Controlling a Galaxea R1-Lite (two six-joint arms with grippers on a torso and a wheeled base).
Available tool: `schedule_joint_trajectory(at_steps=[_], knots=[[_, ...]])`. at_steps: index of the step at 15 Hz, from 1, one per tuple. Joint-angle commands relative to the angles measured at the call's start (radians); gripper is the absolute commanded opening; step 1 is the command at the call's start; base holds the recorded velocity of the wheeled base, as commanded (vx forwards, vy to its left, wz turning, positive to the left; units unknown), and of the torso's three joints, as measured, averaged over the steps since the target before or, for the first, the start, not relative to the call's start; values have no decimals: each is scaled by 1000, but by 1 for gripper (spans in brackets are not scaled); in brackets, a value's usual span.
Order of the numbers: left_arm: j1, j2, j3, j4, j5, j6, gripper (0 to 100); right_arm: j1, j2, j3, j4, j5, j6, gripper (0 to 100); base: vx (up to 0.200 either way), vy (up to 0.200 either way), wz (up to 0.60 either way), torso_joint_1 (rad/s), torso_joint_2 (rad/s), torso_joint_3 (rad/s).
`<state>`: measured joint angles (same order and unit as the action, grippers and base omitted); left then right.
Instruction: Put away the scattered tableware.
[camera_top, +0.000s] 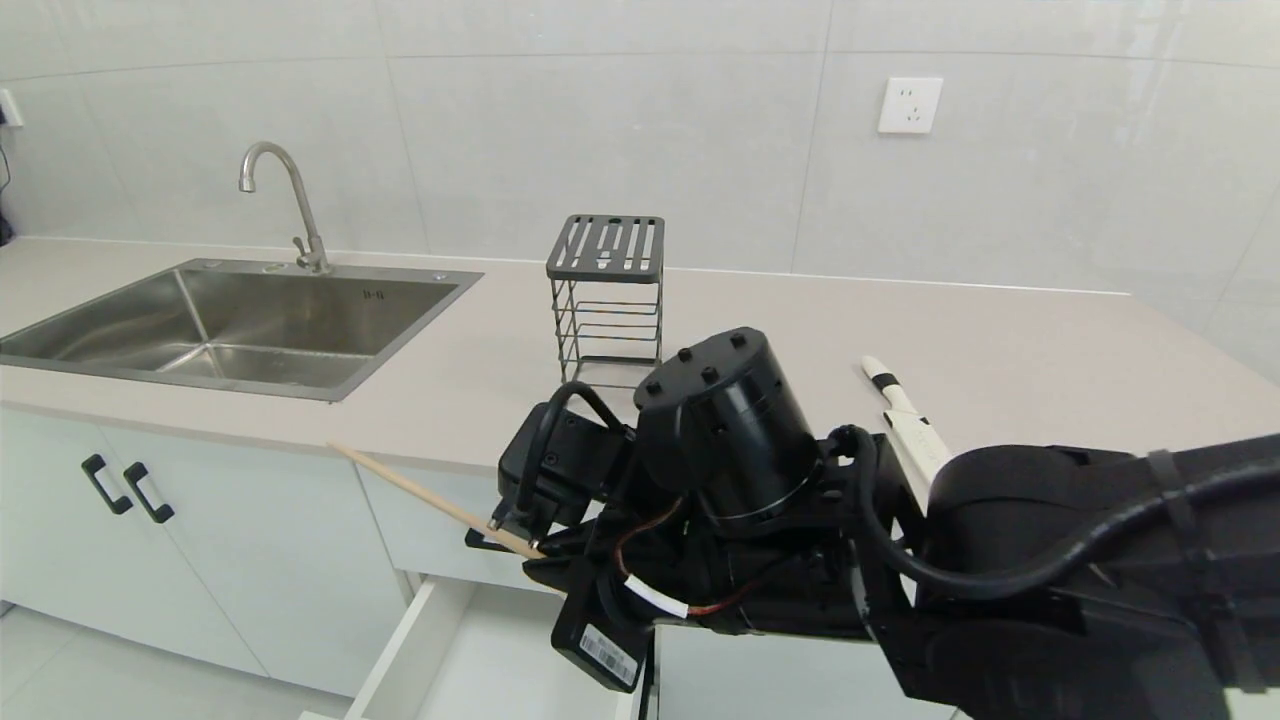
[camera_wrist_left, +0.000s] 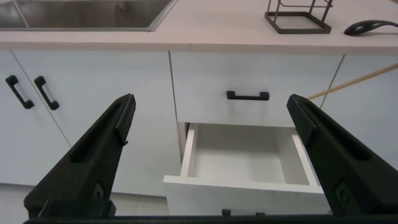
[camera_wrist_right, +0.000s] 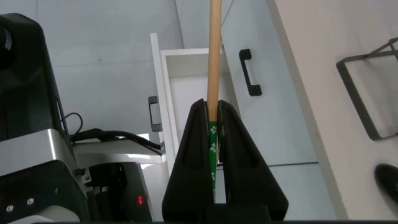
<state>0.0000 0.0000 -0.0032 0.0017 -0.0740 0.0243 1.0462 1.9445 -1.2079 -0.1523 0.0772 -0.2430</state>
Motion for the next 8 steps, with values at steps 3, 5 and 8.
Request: schedule_joint_trajectory(at_steps=[3, 5, 8], knots=[[0, 0, 0, 0, 0, 0, 100, 40, 128, -44, -32, -11, 5, 0, 0, 0, 0, 0, 0, 0], [0, 0, 0, 0, 0, 0, 100, 49, 168, -93, -33, -13, 5, 0, 0, 0, 0, 0, 0, 0], [0, 0, 0, 0, 0, 0, 100, 55, 232, -154, -33, -17, 7, 0, 0, 0, 0, 0, 0, 0]])
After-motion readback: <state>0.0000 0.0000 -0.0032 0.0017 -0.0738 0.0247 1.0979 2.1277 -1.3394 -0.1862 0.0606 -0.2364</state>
